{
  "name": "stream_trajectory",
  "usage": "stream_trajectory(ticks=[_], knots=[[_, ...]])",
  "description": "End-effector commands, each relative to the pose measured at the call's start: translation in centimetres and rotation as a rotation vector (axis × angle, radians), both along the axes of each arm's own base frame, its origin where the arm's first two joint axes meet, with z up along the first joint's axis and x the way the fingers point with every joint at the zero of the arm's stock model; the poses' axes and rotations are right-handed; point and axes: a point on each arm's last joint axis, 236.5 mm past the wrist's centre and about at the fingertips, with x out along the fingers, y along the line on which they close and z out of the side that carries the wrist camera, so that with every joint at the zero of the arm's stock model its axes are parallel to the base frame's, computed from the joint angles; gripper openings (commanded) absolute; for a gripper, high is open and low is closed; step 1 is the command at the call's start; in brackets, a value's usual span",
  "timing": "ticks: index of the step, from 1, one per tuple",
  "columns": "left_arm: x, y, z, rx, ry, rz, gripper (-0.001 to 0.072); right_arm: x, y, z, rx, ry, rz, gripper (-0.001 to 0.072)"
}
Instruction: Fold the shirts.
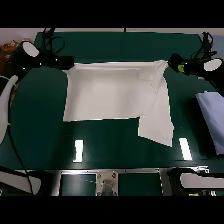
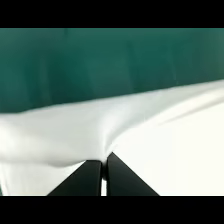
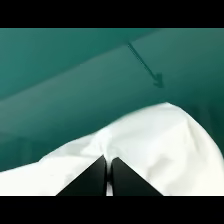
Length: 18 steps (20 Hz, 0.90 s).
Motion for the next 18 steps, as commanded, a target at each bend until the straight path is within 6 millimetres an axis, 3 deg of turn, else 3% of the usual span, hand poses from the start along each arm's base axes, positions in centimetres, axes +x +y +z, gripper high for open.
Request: stream_trajectory(ticks=[1,2,3,4,5,6,7,8,10,13,15,18], knots=[[-0.2,-0.3,-2.7,-0.037,0.084,-0.011,0.0026,-0.1,-1.9,-3.3,0.017,0.081,-0.016,0.017],[-1.0,0.2,-2.1,-0.036,0.115,-0.036,0.0235,-1.0,-2.9,-2.8,0.035,0.114,-0.008,0.0286],[-1.8,0.7,-1.4,-0.038,0.153,-0.06,0.0502,-2.4,-4.1,-2.3,0.055,0.153,0.0,0.028],[-2.9,1.5,-0.9,-0.046,0.202,-0.074,0.056,-3.9,-5.1,-2.0,0.076,0.193,0.004,0.023],[-4.0,2.6,-0.3,-0.059,0.26,-0.075,0.0559,-5.7,-6.1,-2.0,0.097,0.24,0.009,0.0055],[-5.1,3.8,0.1,-0.078,0.321,-0.059,0.051,-7.4,-6.9,-2.2,0.115,0.289,0.016,0.002],[-6.1,4.8,0.2,-0.092,0.374,-0.045,0.0173,-8.9,-7.6,-2.3,0.136,0.317,0.006,0.002],[-7.1,5.7,0.1,-0.094,0.415,-0.052,0.0019,-10.0,-8.2,-2.4,0.141,0.32,-0.019,0.0019],[-8.4,7.1,-0.2,-0.088,0.47,-0.046,0.0017,-12.8,-8.3,-3.3,0.159,0.344,-0.055,0.0018],[-11.1,8.9,-0.9,0.006,0.532,-0.006,0.0016,-18.4,-7.1,-6.2,0.205,0.412,-0.102,0.0018],[-14.1,8.6,-1.8,0.0,0.557,0.015,0.0016,-21.4,-7.0,-8.2,0.223,0.428,-0.163,0.0018],[-19.8,10.0,-5.7,-0.002,0.626,0.104,0.0017,-24.5,-6.4,-10.5,0.245,0.451,-0.218,0.0018]])
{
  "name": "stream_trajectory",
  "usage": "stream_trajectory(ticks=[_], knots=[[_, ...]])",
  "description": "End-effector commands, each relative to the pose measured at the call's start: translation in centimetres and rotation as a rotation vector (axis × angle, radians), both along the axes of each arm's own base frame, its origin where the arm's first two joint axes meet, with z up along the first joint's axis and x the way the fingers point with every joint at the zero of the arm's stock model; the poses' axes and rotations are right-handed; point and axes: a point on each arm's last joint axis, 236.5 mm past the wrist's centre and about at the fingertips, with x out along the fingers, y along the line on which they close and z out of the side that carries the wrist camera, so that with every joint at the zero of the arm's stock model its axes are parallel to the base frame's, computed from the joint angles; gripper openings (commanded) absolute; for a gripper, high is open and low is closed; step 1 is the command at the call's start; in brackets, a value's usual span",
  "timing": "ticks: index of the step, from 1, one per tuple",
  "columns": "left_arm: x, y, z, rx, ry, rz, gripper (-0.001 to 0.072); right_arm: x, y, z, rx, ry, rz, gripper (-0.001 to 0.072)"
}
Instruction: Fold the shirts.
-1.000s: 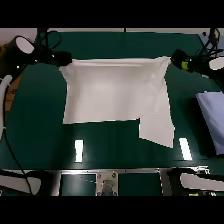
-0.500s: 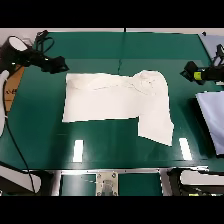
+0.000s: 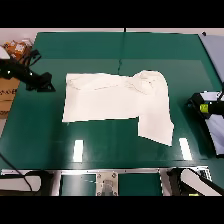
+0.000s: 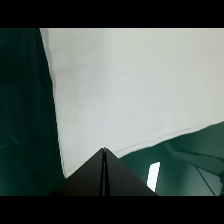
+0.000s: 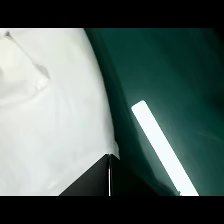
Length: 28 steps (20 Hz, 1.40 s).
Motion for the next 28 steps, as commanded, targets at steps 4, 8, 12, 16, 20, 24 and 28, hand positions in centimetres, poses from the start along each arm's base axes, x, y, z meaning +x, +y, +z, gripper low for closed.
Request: stream_trajectory(ticks=[4,8,12,16,20,24,28], knots=[[-7.6,2.4,-8.0,-0.004,0.13,0.221,0.0523,-4.6,1.8,-4.0,0.053,0.071,-0.056,0.0019],[-7.1,1.1,-11.3,-0.071,0.083,0.33,0.0593,-4.4,2.0,-3.8,0.063,0.063,-0.06,0.0019],[-7.1,-2.0,-12.2,-0.207,0.032,0.342,0.049,-3.8,2.5,-3.7,0.051,0.049,-0.043,0.0019],[-6.8,-4.5,-13.0,-0.17,-0.013,0.276,0.049,-3.3,3.0,-3.6,0.037,0.036,-0.025,0.0019],[-5.5,-4.0,-10.9,-0.172,-0.044,0.23,0.0018,-3.6,3.4,-3.7,0.053,0.049,-0.013,0.0042],[-5.2,3.0,-8.9,-0.003,-0.013,0.206,0.0018,-4.4,4.4,-3.8,0.083,0.079,0.017,0.0295],[-6.0,6.7,-8.6,0.039,0.009,0.247,0.0018,-5.9,5.7,-4.6,0.129,0.128,0.042,0.0296]])
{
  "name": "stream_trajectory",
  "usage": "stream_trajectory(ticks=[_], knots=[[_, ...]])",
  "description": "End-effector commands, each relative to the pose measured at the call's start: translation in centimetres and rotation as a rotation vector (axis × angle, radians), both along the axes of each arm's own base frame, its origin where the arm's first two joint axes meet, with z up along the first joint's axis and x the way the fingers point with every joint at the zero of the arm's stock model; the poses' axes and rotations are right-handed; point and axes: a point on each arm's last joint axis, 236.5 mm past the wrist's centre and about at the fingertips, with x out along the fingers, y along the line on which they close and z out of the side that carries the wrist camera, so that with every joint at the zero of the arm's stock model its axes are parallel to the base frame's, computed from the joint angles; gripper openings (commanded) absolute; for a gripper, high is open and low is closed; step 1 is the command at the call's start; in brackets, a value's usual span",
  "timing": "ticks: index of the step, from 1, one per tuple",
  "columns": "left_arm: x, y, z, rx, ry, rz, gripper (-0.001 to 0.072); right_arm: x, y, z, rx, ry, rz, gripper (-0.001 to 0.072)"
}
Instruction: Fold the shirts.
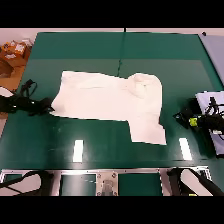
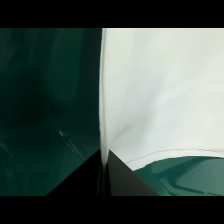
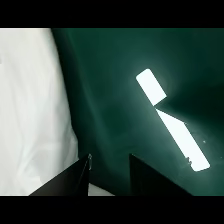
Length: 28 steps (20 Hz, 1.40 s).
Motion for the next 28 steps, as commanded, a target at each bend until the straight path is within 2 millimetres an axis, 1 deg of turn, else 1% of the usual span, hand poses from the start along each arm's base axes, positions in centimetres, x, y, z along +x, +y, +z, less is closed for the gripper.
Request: stream_trajectory(ticks=[1,2,4,5,9,11,13,15,17,19,20,21,24,28], knots=[[-0.8,2.9,0.2,0.055,0.033,0.006,0.0018,-1.7,1.6,-1.0,0.054,0.054,0.022,0.0296],[-0.8,2.8,0.2,0.053,0.033,0.008,0.0019,-2.4,2.4,-1.7,0.084,0.076,0.021,0.0302],[-0.8,2.8,0.2,0.053,0.032,0.007,0.0019,-3.7,4.1,-3.0,0.157,0.106,-0.003,0.0392],[-0.8,2.8,0.2,0.053,0.032,0.007,0.0019,-3.9,5.0,-3.4,0.181,0.092,0.008,0.0404],[-0.7,2.8,0.3,0.052,0.029,0.01,0.0019,-3.3,8.6,-4.1,0.266,0.055,0.068,0.0404],[-0.8,2.8,0.3,0.05,0.032,0.008,0.0019,-2.6,10.5,-3.9,0.324,0.032,0.101,0.0403],[-0.8,2.8,0.3,0.051,0.031,0.008,0.0019,-1.8,12.0,-3.6,0.373,0.003,0.118,0.0403],[-0.8,2.8,0.3,0.053,0.028,0.0,0.0019,-0.7,12.7,-3.0,0.411,-0.04,0.118,0.0403],[-0.8,2.8,0.3,0.055,0.025,-0.008,0.0019,0.7,13.0,-2.0,0.433,-0.097,0.114,0.04],[-0.8,2.8,0.3,0.055,0.024,-0.007,0.0019,2.3,12.7,-0.8,0.435,-0.168,0.098,0.0385],[-0.8,2.8,0.3,0.055,0.023,-0.007,0.0019,2.9,12.6,-0.6,0.429,-0.183,0.087,0.0357],[-0.7,2.8,0.3,0.056,0.023,-0.007,0.0019,3.3,12.5,-0.5,0.419,-0.191,0.088,0.0357],[-0.7,2.8,0.3,0.054,0.023,-0.006,0.0019,4.0,13.6,-1.1,0.4,-0.177,0.118,0.0361],[-0.8,2.8,0.3,0.054,0.024,-0.007,0.0019,4.5,14.8,-3.0,0.385,-0.123,0.15,0.0349]])
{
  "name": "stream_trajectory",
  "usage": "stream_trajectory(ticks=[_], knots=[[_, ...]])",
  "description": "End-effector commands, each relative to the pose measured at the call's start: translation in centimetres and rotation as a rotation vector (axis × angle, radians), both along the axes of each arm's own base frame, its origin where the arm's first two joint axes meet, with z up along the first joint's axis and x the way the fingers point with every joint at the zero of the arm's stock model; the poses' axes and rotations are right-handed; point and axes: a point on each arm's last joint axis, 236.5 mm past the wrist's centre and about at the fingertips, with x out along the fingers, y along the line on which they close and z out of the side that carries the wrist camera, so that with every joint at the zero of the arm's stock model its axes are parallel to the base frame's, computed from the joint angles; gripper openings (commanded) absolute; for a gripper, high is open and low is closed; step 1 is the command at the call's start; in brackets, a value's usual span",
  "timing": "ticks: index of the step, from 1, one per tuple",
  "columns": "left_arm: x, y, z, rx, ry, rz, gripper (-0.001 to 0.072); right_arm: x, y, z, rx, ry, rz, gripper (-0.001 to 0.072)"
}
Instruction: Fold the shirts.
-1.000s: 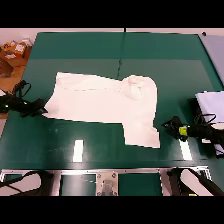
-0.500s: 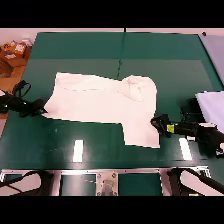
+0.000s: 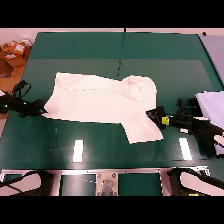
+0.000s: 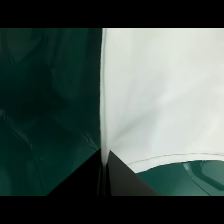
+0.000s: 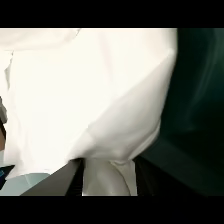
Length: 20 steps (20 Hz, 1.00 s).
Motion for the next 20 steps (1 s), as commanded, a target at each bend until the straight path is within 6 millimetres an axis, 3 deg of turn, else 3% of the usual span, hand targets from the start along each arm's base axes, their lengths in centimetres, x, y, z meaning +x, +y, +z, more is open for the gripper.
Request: stream_trajectory(ticks=[1,2,5,8,11,14,17,20], knots=[[0.0,0.0,0.0,0.0,-0.001,-0.001,0.0019,0.8,0.6,-1.4,-0.014,0.023,0.016,0.0261],[0.0,0.0,0.0,0.001,-0.001,-0.002,0.0019,1.1,0.3,-1.7,-0.026,0.023,0.01,0.0174],[-0.1,0.0,0.0,0.001,0.001,-0.01,0.0019,2.2,-0.8,-1.9,-0.081,-0.007,-0.01,0.0019],[-0.8,0.2,0.0,0.014,0.026,-0.032,0.0018,3.5,-2.2,0.2,-0.09,-0.069,0.012,0.0018],[-1.2,1.7,0.4,0.082,0.054,-0.059,0.0018,3.1,-6.8,1.5,-0.179,-0.047,-0.006,0.0017],[-1.1,1.6,1.1,0.075,0.054,-0.066,0.0018,1.4,-10.7,3.1,-0.255,-0.025,-0.044,0.0017],[-0.7,-0.2,1.8,-0.005,0.033,-0.071,0.0018,0.5,-10.4,5.7,-0.261,-0.076,-0.019,0.0017],[-0.3,-1.9,2.6,-0.078,0.009,-0.077,0.0018,-0.4,-9.5,7.0,-0.258,-0.097,0.024,0.0017]])
